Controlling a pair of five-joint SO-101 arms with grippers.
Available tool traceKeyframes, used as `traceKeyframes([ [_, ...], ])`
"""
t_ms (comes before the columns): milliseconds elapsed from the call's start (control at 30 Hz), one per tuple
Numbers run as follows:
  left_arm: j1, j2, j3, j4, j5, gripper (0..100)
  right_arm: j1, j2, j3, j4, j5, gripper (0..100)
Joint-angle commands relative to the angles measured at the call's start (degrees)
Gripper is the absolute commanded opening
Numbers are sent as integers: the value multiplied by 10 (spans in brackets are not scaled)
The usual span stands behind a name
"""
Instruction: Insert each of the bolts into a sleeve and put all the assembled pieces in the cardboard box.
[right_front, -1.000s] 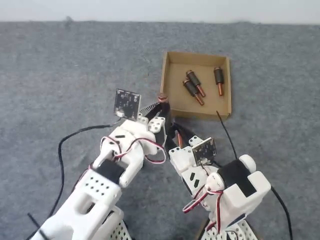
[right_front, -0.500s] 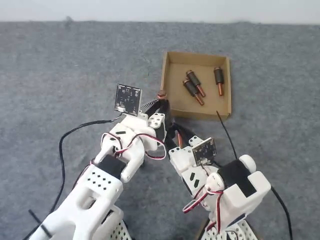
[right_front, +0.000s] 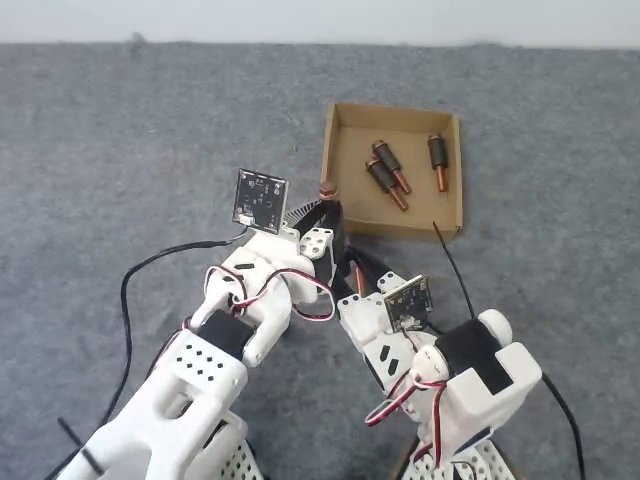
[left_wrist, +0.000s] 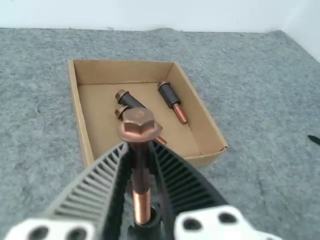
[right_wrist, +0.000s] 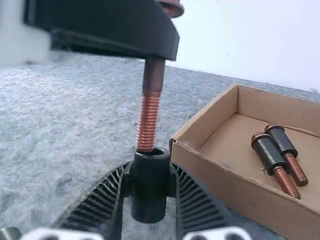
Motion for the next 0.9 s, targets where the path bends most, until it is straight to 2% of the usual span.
traceKeyframes([
  [0, 6, 2, -39, -10, 9, 13, -4, -1, 12, -1, 44, 6],
  [533, 9, 4, -39, -11, -11, 13, -4, -1, 12, -1, 51, 6],
  [867, 24, 88, -36, -25, -38, 13, 15, -7, 13, -6, 51, 6],
])
